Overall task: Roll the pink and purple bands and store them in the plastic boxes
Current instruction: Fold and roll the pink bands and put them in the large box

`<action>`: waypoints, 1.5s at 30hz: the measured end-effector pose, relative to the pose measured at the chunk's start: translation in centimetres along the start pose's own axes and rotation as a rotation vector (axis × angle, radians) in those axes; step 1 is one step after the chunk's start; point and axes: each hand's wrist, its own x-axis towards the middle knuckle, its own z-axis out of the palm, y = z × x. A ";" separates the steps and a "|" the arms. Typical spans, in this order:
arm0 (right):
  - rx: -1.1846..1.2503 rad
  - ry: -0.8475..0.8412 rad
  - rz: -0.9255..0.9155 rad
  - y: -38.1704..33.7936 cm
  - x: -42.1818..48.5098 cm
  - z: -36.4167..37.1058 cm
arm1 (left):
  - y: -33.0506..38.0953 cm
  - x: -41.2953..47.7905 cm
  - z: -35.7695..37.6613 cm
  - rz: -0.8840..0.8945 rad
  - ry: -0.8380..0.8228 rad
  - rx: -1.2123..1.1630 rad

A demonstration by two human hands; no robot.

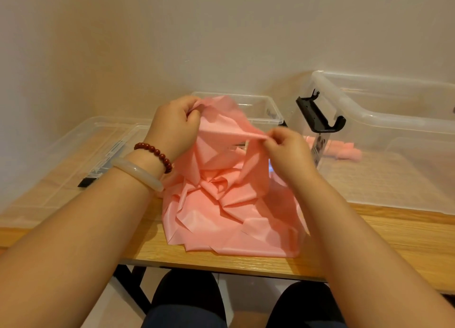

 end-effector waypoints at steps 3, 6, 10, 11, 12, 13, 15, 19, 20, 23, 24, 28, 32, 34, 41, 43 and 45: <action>0.122 0.103 -0.054 -1.6 0.8 -1.7 | -0.2 -0.1 -0.3 0.010 -0.005 0.064; 0.193 0.076 -0.191 -3.1 1.4 -3.3 | -0.3 0.1 -0.7 -0.014 0.028 0.082; 0.272 0.031 -0.231 -3.3 1.8 -4.4 | -0.1 0.0 -1.2 -0.062 -0.053 0.037; 0.255 0.056 -0.237 -3.2 1.9 -4.4 | 0.2 -0.2 -1.2 -0.070 -0.105 0.018; 0.244 0.063 -0.234 -3.3 1.8 -4.2 | 0.6 -0.5 -1.2 -0.067 -0.155 -0.011; 0.253 0.044 -0.223 -3.5 1.6 -3.9 | 0.9 -0.6 -1.0 -0.049 -0.193 -0.055; 0.360 -0.062 -0.201 -3.8 1.1 -3.2 | 1.7 -0.8 -0.5 -0.004 -0.240 -0.148; 0.511 -0.295 -0.175 -4.2 0.3 -2.1 | 2.8 -1.1 1.0 0.022 -0.307 -0.171; 0.432 -0.261 -0.187 -4.0 0.2 -2.0 | 2.6 -1.2 1.3 0.048 -0.310 -0.114; 0.124 -0.063 -0.148 -2.6 0.1 -2.3 | 1.6 -1.5 1.6 0.063 -0.315 0.039; 0.024 -0.038 -0.112 -1.8 0.1 -2.3 | 1.3 -1.6 1.7 0.055 -0.307 0.064; -0.440 -0.332 0.099 0.9 -0.5 -1.3 | 1.1 -2.1 1.4 0.035 -0.274 0.083; -0.544 -0.346 0.104 1.8 -0.9 0.0 | 1.0 -1.8 1.3 0.041 -0.271 0.074; -0.449 -0.235 0.047 1.7 -0.8 0.0 | 1.0 -1.6 1.3 0.045 -0.263 0.064; 0.151 0.232 -0.170 -0.9 0.6 -1.2 | 1.2 -1.0 1.3 0.045 -0.125 -0.059; 0.242 0.302 -0.200 -2.2 1.3 -1.7 | 1.6 -0.4 1.2 0.011 -0.055 -0.140; 0.321 0.343 -0.236 -3.5 2.5 -2.0 | 2.0 0.4 1.1 -0.014 0.024 -0.219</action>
